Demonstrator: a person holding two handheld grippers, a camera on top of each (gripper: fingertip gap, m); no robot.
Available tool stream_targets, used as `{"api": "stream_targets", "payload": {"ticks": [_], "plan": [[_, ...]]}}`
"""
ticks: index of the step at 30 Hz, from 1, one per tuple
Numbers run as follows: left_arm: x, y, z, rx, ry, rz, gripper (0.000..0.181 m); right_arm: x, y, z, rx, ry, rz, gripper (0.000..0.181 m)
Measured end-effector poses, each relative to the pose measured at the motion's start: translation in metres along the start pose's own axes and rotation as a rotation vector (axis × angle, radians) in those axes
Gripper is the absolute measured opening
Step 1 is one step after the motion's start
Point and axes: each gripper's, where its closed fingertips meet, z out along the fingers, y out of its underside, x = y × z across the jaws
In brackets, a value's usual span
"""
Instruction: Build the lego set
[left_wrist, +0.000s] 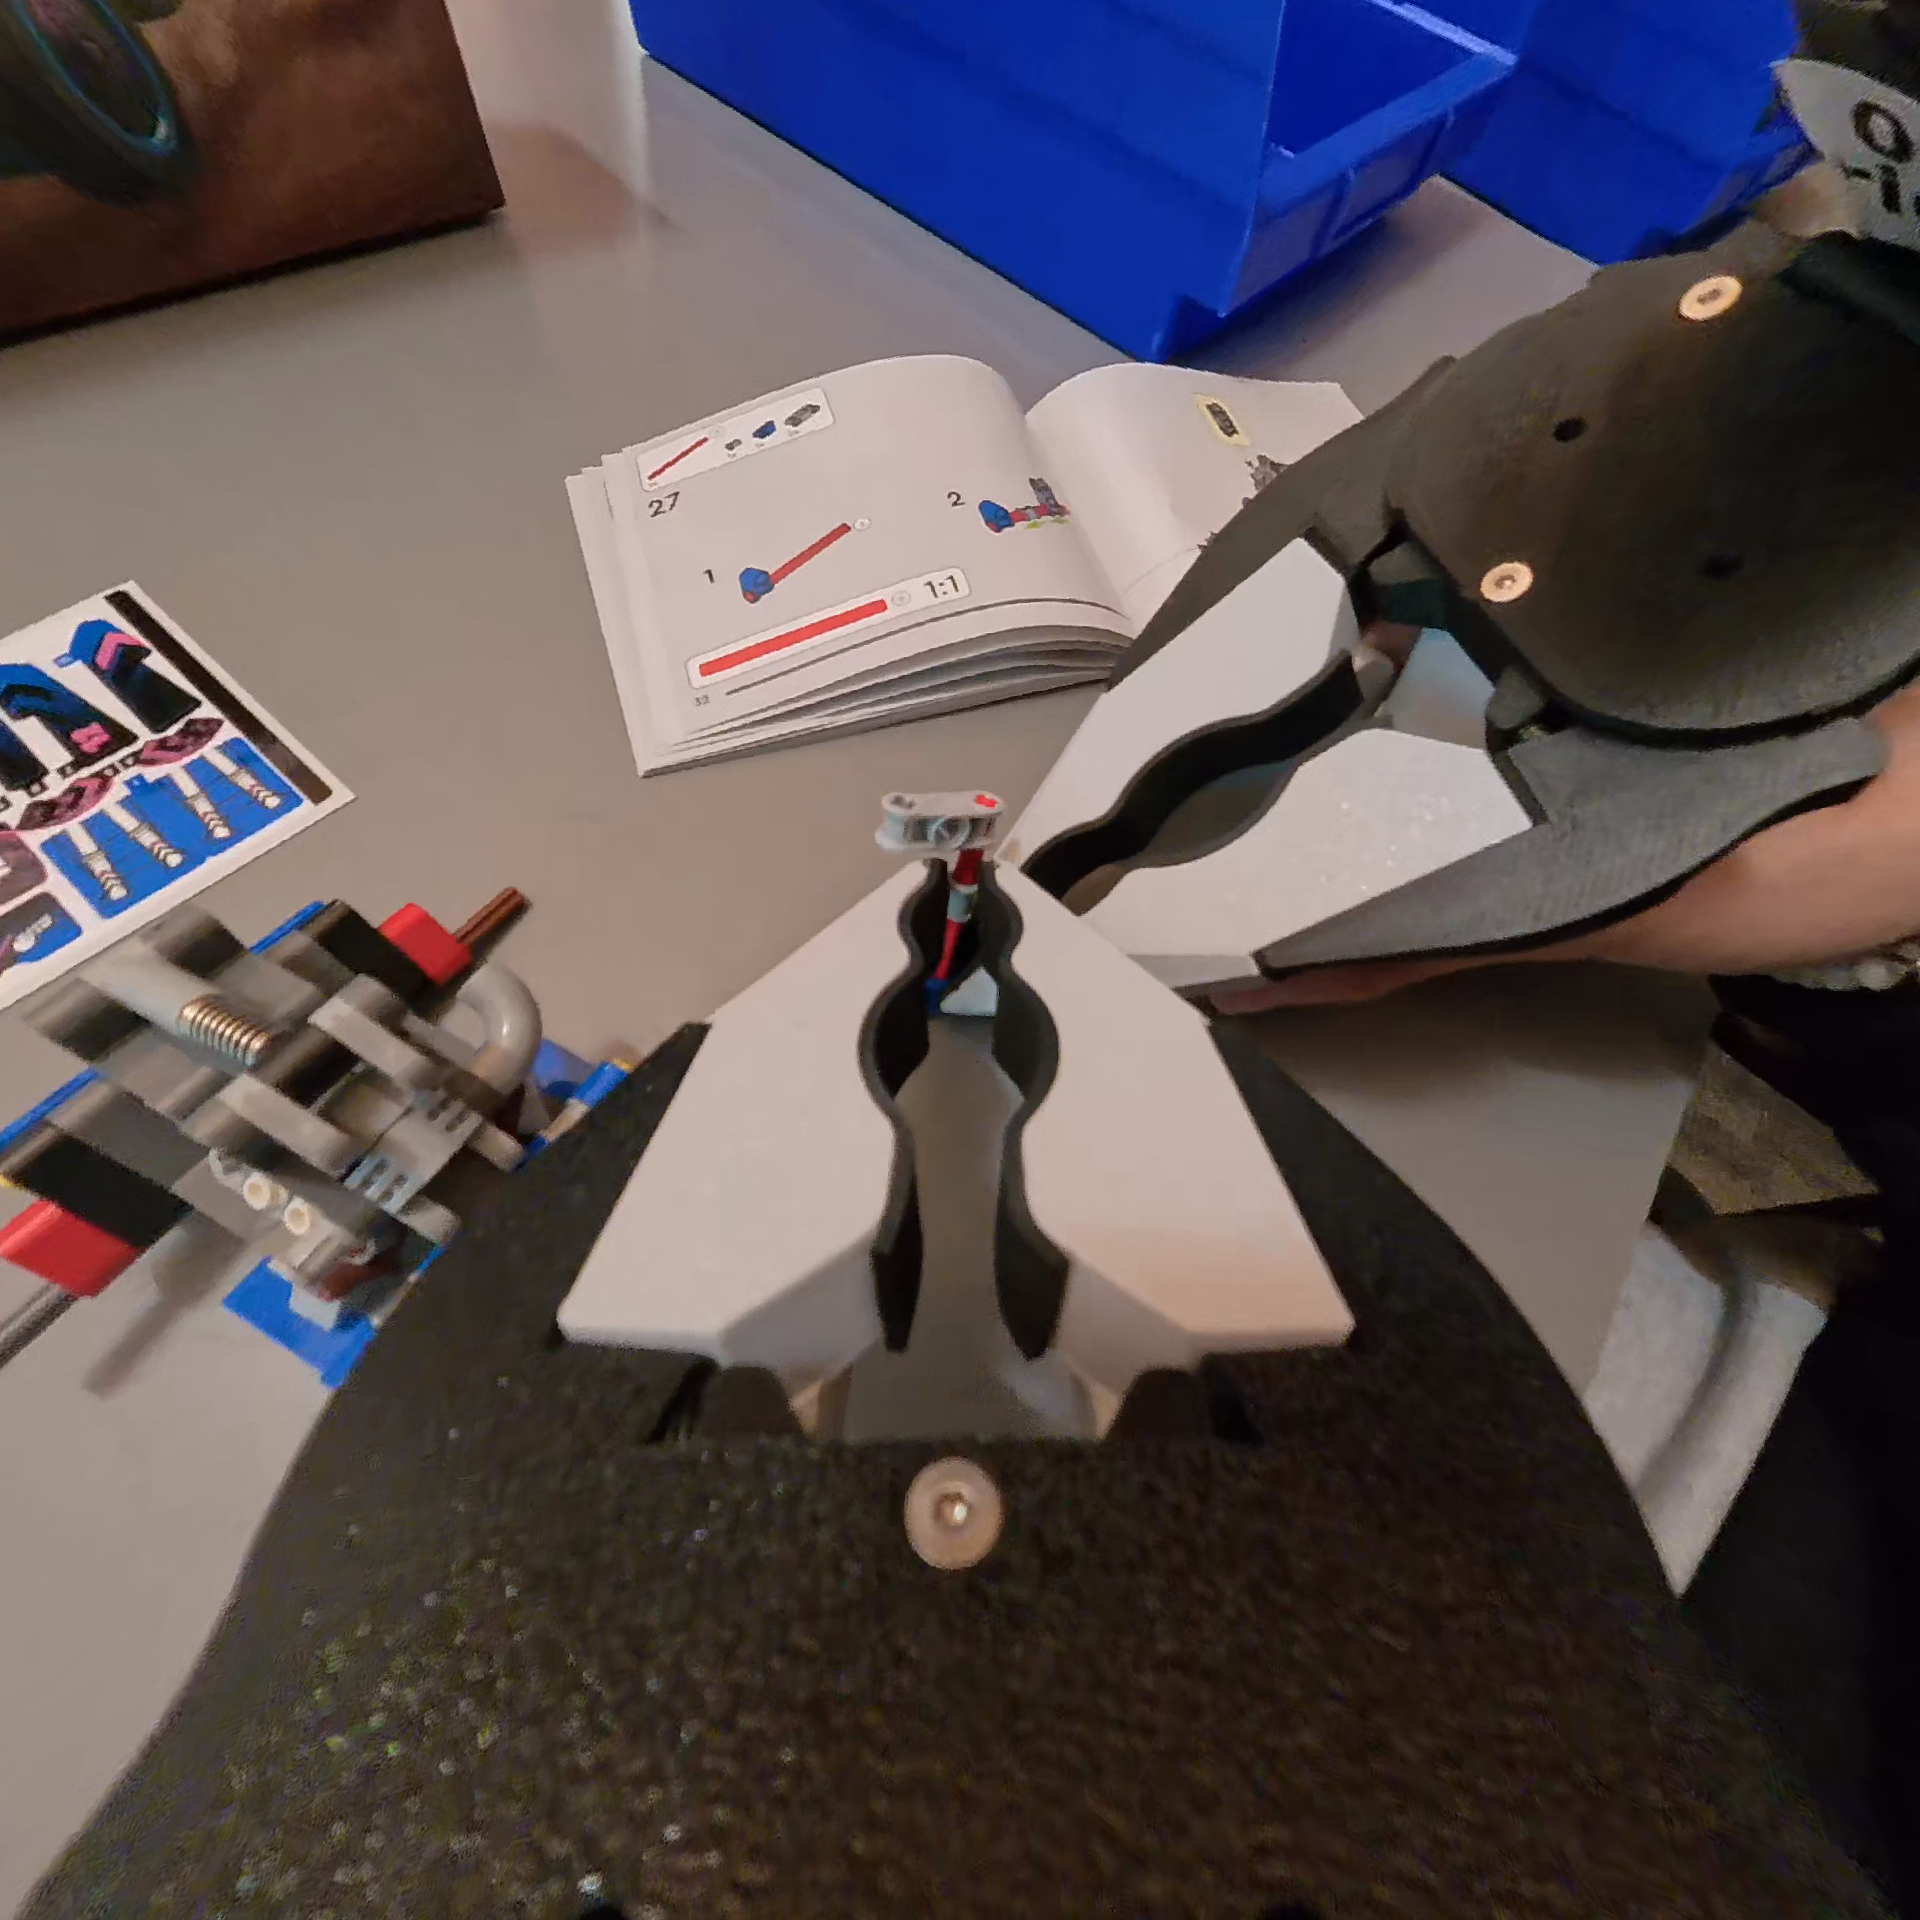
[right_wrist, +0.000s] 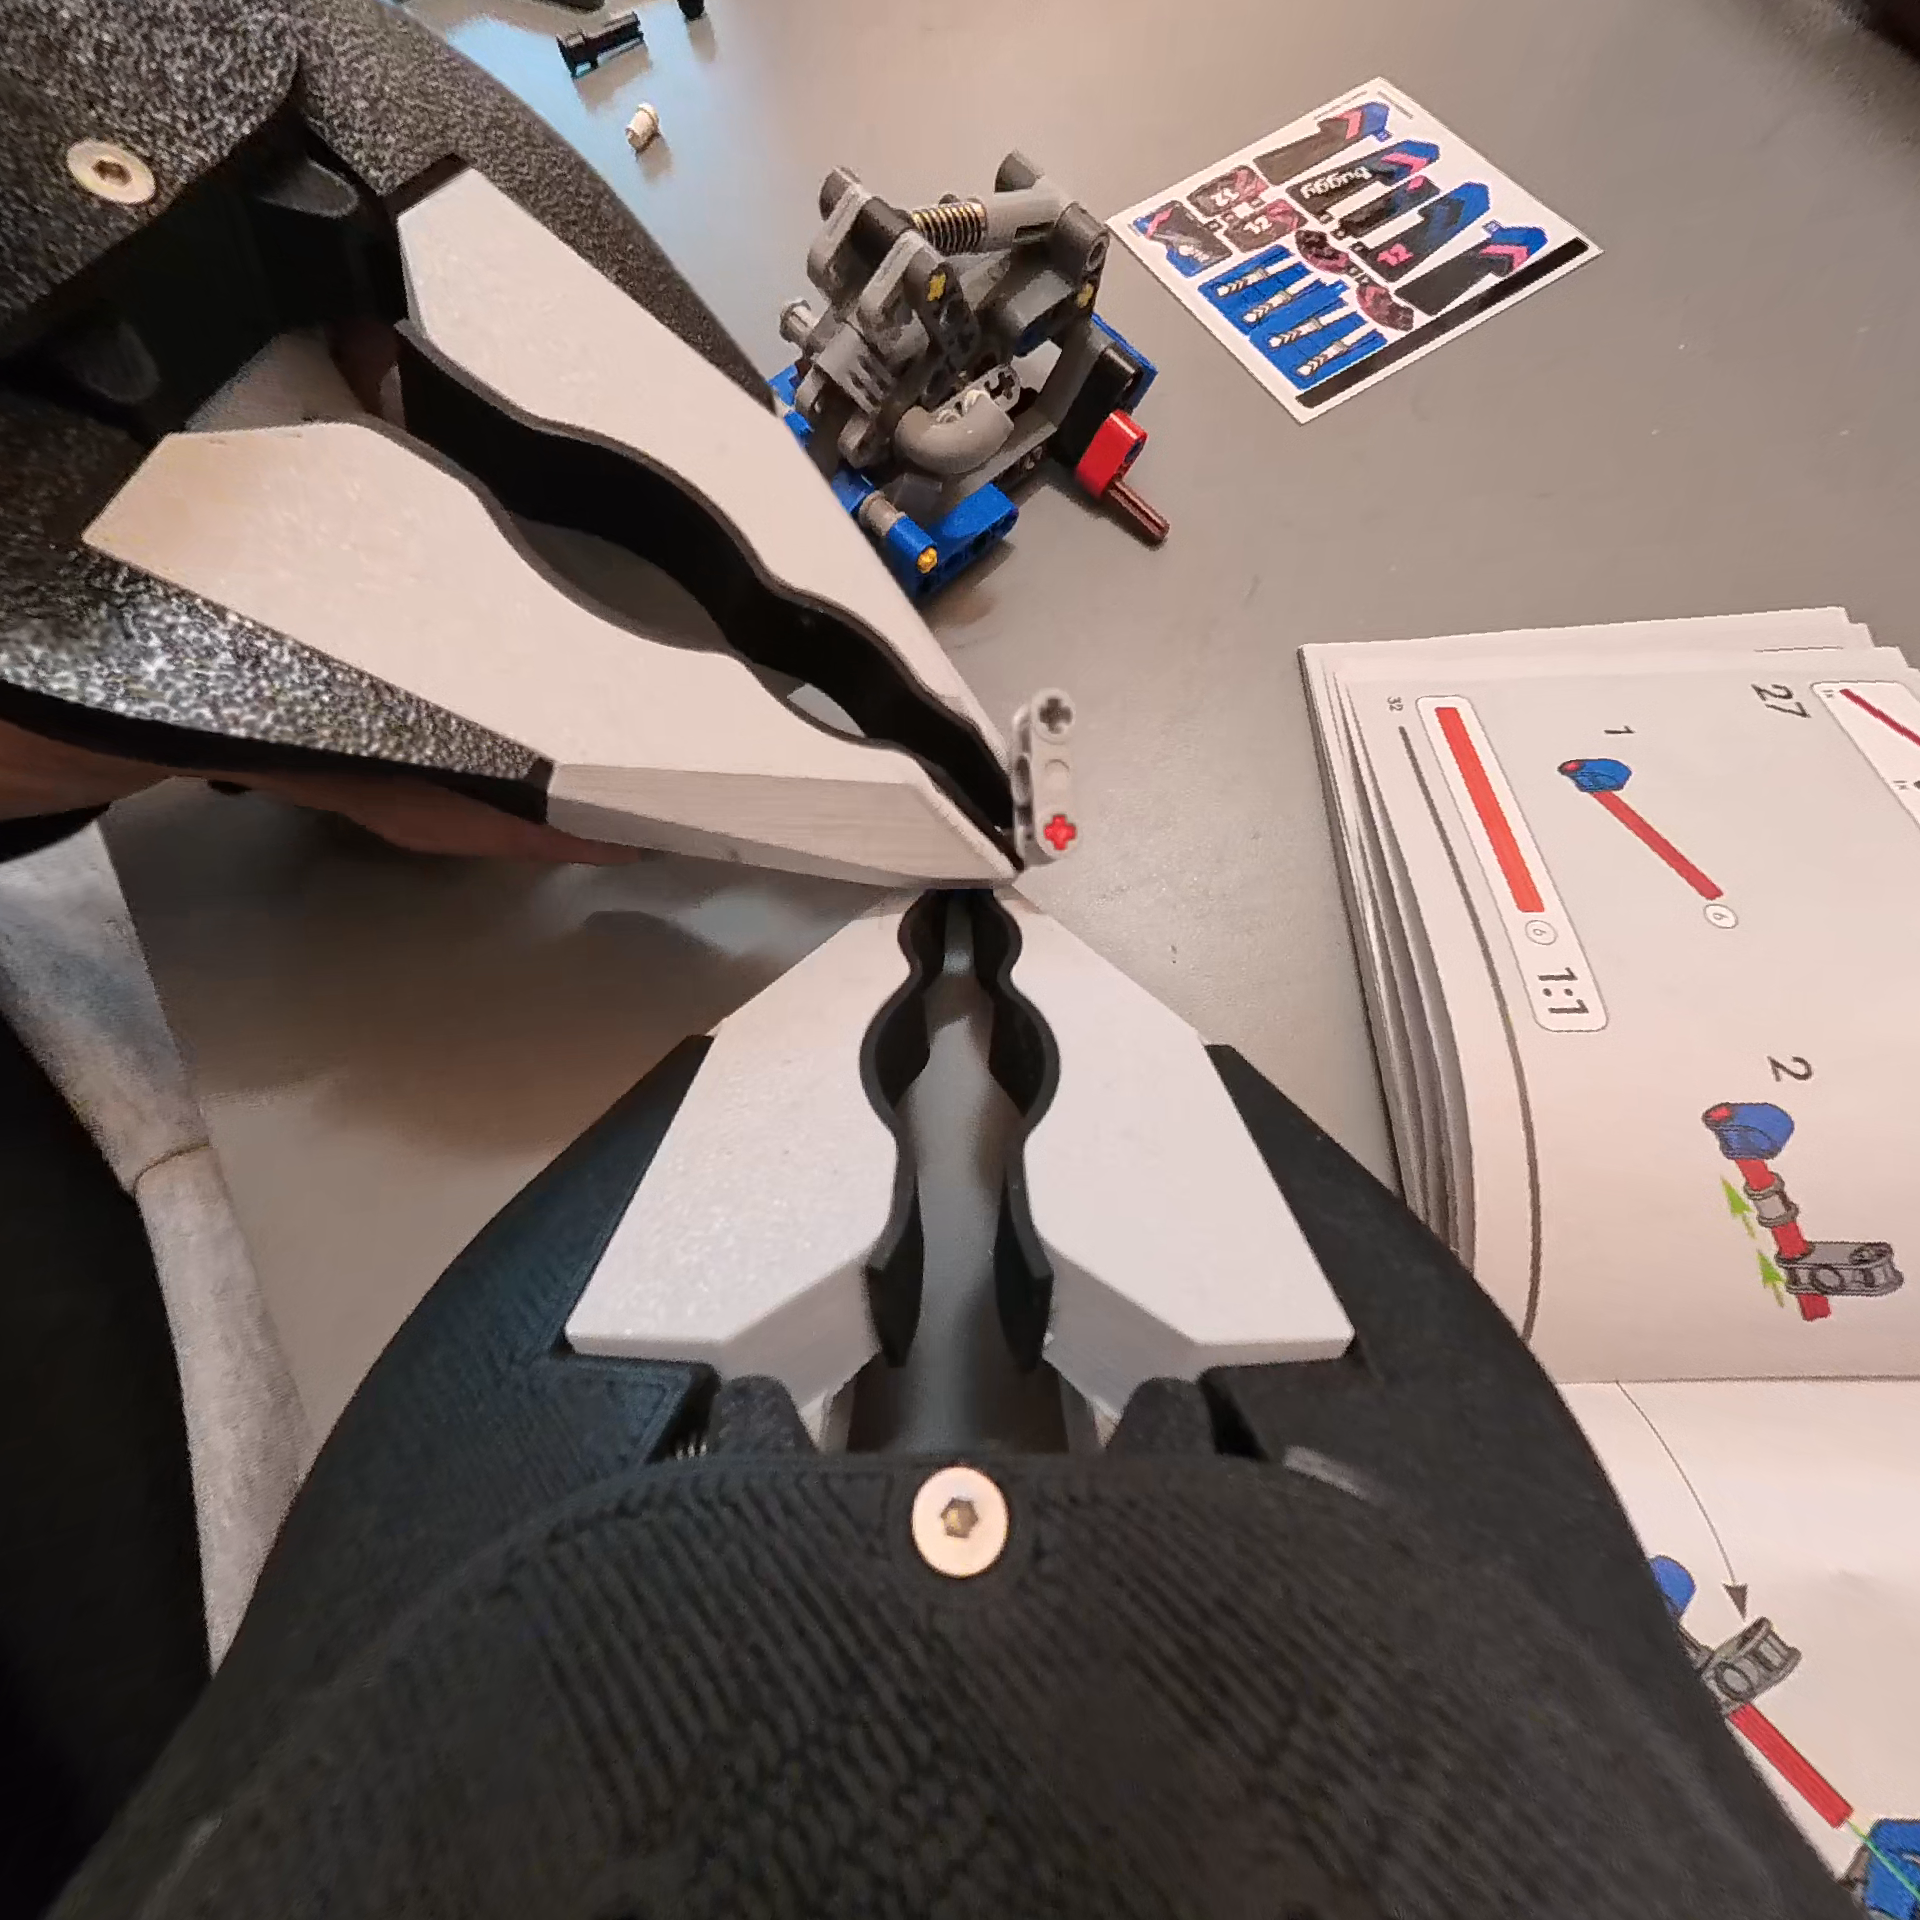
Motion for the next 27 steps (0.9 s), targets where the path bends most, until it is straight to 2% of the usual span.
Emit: {"api": "stream_targets", "payload": {"ticks": [2,5,13,17,20,22,27], "plan": [[0.001,0.001,-0.001,-0.006,0.015,0.004,0.003,0.0,0.0,0.0,-0.001,0.007,-0.009,0.004],[-0.009,0.024,-0.001,-0.136,-0.034,0.048,0.002,-0.003,0.0,0.002,-0.009,0.02,-0.048,0.001],[-0.003,0.012,-0.009,-0.048,0.053,0.01,0.002,-0.006,0.002,-0.004,0.0,-0.065,0.029,0.0],[-0.007,-0.005,-0.021,0.085,0.109,-0.068,0.002,0.004,-0.021,-0.026,0.202,-0.137,0.159,0.009],[-0.002,-0.022,-0.031,0.208,0.214,-0.14,0.002,-0.001,-0.035,-0.038,0.316,-0.27,0.233,0.022],[0.002,-0.026,-0.033,0.235,0.269,-0.166,0.003,-0.007,-0.047,-0.043,0.396,-0.331,0.267,0.02],[0.006,-0.027,-0.033,0.238,0.245,-0.056,0.003,-0.011,-0.057,-0.049,0.473,-0.376,0.281,0.016]]}}
